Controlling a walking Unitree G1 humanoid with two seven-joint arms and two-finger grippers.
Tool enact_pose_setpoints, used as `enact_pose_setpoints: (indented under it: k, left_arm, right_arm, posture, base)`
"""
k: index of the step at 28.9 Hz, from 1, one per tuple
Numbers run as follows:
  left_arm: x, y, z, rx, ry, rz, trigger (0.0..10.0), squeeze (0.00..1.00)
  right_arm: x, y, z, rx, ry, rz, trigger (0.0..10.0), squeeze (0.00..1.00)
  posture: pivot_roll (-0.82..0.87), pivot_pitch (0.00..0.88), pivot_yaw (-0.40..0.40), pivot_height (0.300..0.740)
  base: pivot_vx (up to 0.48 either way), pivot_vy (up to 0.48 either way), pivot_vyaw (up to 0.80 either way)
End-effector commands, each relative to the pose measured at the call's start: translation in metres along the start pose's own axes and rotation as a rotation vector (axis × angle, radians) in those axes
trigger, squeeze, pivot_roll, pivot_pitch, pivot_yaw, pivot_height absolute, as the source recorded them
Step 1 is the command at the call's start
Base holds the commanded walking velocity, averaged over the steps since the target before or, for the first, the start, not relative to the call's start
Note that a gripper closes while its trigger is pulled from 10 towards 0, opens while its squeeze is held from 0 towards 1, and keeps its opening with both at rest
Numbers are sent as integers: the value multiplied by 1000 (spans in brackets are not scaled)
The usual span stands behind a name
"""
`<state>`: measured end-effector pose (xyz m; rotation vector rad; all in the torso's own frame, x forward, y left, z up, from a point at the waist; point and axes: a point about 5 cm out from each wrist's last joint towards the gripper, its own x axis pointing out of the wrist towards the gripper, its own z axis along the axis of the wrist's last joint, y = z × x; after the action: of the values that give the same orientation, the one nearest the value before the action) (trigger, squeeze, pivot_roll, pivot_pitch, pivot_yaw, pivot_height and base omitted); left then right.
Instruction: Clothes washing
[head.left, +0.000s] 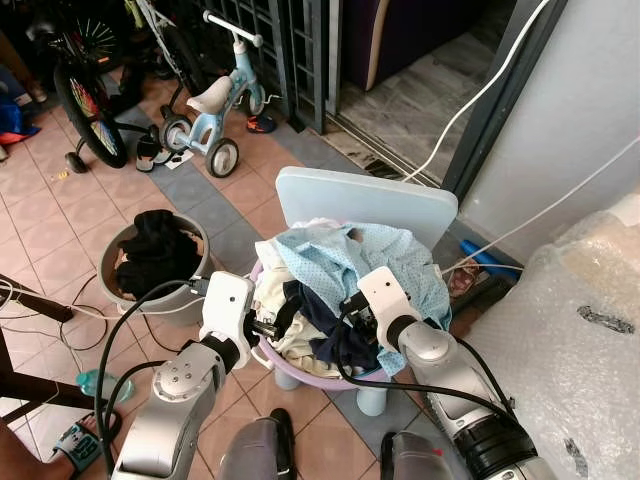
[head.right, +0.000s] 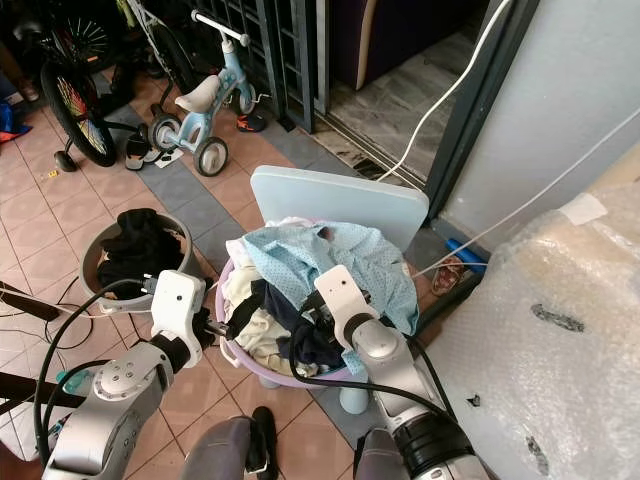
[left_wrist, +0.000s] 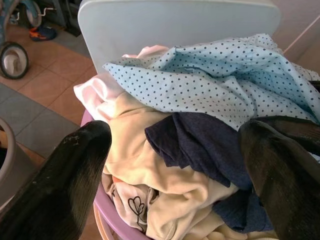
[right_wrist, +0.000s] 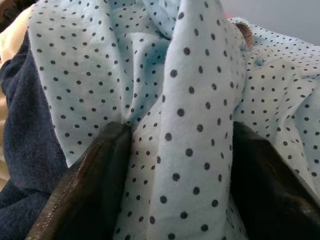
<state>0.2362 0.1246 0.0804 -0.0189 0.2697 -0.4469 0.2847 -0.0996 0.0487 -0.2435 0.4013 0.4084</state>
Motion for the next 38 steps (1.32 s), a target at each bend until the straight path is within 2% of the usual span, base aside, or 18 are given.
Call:
enact_pose_setpoints:
  k: [1,2,5,11,19,24,33,36,38]
  left_arm:
    - [-2,2,2,14,0,4,10000,0]
    - [-2,2,2,14,1,4,10000,0]
    - [-1,2,2,15,2,3,10000,0]
    - [1,1,2,17,0,-4,10000,0]
    - [3,1,3,20,-1,-5,10000,0]
    - [3,0,3,19,-4,-5,10000,0]
    - [5,-1,2,15,-1,-15,10000,0]
    - [5,-1,2,15,0,-17,10000,0]
    - [5,0,2,18,-1,-17,10000,0]
  right_arm:
    - [0,-8,2,85,-13,-47,0,0]
    - [-1,-10,2,124,-13,-52,0,0]
    - [-2,-11,-1,128,1,-48,0,0]
    - [-4,-10,-13,220,44,-41,0,0]
    - [-4,-8,-12,289,35,-49,0,0]
    - [-9,-18,2,392,-85,-104,0,0]
    - [-19,-21,15,506,-215,-80,0,0]
    - [-27,-24,25,564,-292,-76,0,0]
    - [-37,-32,44,583,-393,-99,0,0]
  posture:
    - [-26,167,71,740]
    - [-29,167,72,740]
    - [-32,165,71,740]
    - [-39,163,74,740]
    - [-38,158,76,740]
    - [-44,151,71,740]
    - [-52,147,70,740]
    - [-53,144,70,740]
    - [-56,144,72,740]
  base:
    - [0,0,0]
    - [0,0,0]
    - [0,0,0]
    - [0,0,0]
    - [0,0,0]
    - [0,0,0]
    - [0,0,0]
    - [0,0,0]
    - [0,0,0]
